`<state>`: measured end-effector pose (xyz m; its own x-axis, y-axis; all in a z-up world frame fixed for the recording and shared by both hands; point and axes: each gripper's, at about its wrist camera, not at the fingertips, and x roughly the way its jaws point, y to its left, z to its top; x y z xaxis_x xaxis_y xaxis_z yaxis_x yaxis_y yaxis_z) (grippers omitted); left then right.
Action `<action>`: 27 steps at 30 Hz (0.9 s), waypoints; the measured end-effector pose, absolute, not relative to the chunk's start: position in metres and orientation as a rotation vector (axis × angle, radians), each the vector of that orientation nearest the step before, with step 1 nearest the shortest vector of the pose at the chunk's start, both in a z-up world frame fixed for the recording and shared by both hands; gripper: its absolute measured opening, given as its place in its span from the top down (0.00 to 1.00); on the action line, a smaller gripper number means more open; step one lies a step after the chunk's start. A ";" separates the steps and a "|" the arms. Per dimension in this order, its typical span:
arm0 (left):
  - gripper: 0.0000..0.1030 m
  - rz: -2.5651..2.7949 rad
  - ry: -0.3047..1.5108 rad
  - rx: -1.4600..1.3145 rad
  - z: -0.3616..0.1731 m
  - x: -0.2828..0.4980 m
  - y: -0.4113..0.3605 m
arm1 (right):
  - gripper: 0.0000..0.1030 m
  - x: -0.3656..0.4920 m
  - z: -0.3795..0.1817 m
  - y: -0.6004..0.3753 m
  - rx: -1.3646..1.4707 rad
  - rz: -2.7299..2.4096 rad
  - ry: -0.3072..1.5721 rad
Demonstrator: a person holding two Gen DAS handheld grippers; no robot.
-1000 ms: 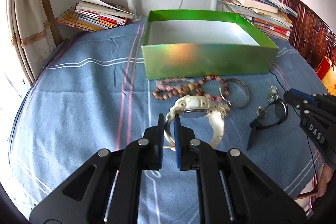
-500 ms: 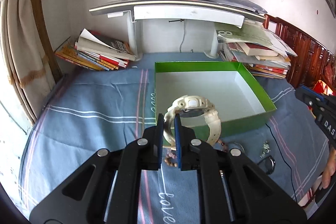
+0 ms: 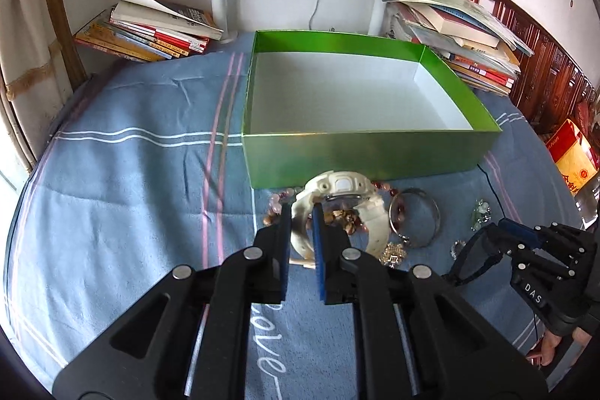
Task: Organize jewelry
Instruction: 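Lift both watches and carry them over the green box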
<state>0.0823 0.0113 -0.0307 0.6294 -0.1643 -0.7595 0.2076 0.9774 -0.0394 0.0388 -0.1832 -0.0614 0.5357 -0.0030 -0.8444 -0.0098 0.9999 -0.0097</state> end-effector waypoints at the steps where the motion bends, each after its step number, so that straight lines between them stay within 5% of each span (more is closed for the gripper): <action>1: 0.88 -0.213 0.860 0.055 -0.030 0.080 0.011 | 0.83 0.037 -0.062 -0.182 -0.015 0.009 1.008; 5: 0.90 -0.221 0.840 0.059 -0.027 0.076 0.009 | 0.92 0.035 -0.065 -0.180 -0.004 0.026 1.014; 10: 0.90 -0.215 0.844 0.066 -0.027 0.076 0.012 | 0.92 0.037 -0.048 -0.178 0.007 0.031 0.961; 14: 0.65 -0.192 0.866 0.102 -0.038 0.075 0.020 | 0.92 0.039 -0.053 -0.179 0.007 0.032 0.976; 27: 0.54 -0.216 0.908 0.139 -0.057 0.070 0.023 | 0.92 0.036 -0.067 -0.181 0.041 0.022 1.010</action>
